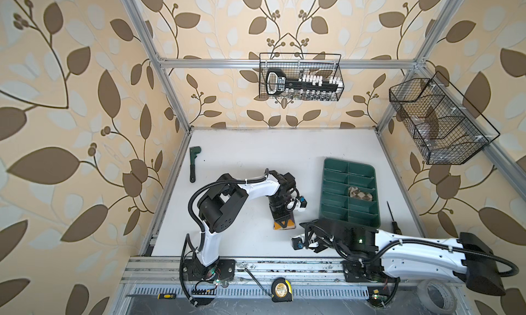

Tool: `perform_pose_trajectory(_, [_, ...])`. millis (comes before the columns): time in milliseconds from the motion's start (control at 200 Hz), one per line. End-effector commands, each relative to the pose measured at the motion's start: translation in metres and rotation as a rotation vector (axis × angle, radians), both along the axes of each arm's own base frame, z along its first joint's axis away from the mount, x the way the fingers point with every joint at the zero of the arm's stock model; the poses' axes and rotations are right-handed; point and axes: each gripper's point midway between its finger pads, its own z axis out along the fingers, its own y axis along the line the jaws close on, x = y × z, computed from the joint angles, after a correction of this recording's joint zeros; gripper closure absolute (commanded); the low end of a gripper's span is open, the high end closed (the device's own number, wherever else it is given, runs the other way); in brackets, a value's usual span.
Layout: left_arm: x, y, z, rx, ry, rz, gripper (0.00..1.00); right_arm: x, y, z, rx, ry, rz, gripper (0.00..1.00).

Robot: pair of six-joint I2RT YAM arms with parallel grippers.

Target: Roll the socks

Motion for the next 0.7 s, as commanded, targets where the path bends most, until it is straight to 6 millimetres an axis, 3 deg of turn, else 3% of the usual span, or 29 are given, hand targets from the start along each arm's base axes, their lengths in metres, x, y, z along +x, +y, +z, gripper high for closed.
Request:
perform_pose_trajectory(0, [-0.004,0.003,-0.001,0.011,0.039,-0.016,1.00,0.013,0.026,0.006,0.099,-0.037,-0.022,0.52])
perform_pose_trajectory(255, [-0.002,0.003,0.000,0.010,0.048,-0.003,1.00,0.030,0.043,-0.030,0.053,0.035,-0.044,0.52])
perform_pose_trajectory(535, [-0.003,0.002,0.003,-0.007,0.046,-0.006,1.00,0.046,0.054,-0.043,-0.003,0.017,-0.074,0.55])
perform_pose_trajectory(605, [-0.003,0.000,0.005,-0.015,0.051,0.002,1.00,0.046,0.055,-0.046,-0.022,0.030,-0.071,0.62])
perform_pose_trajectory(695, [-0.002,-0.006,0.014,-0.052,0.045,0.013,1.00,0.044,0.052,-0.052,-0.070,0.059,-0.073,0.80])
